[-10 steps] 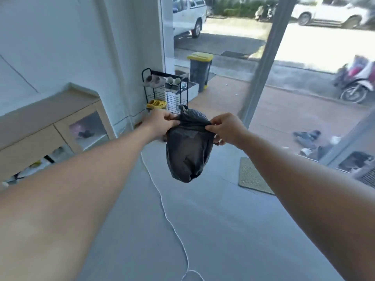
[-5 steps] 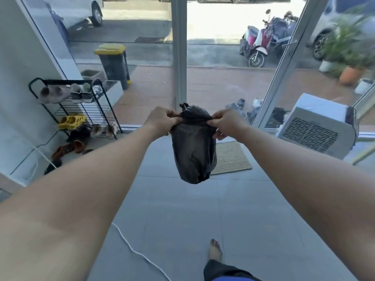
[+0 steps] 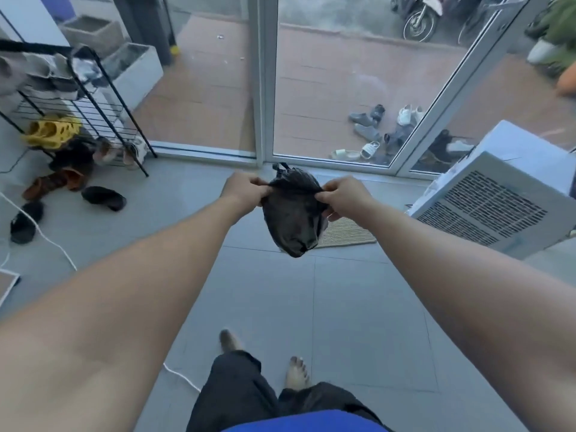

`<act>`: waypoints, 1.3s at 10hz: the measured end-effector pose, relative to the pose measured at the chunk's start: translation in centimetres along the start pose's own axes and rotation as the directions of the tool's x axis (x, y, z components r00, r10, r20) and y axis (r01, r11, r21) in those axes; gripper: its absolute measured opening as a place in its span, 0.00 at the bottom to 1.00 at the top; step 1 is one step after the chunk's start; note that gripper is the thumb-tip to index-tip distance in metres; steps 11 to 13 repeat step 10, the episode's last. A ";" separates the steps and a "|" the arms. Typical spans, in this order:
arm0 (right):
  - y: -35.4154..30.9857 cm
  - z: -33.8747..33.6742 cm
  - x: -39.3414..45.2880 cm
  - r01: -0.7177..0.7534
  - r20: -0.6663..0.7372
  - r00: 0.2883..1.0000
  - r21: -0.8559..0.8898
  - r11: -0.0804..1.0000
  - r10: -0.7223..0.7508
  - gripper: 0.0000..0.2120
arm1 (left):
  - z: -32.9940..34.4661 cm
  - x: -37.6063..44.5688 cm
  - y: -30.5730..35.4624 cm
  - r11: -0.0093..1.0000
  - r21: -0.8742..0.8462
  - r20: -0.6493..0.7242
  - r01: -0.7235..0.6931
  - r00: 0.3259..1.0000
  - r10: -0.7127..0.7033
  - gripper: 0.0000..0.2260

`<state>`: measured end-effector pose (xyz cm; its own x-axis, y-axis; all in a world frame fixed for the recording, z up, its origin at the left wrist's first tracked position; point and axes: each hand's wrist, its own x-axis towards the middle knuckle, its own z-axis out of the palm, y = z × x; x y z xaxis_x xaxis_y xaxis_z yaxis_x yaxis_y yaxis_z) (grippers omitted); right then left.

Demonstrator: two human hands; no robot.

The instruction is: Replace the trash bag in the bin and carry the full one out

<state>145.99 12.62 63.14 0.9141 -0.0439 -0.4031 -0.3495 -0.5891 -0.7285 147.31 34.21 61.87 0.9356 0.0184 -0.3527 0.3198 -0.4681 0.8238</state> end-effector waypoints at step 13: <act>36.9 18.3 38.1 -0.496 0.292 0.855 0.219 0.840 0.428 0.18 | 31.3 38.1 -34.7 0.863 0.262 0.086 0.432 0.880 -0.467 0.05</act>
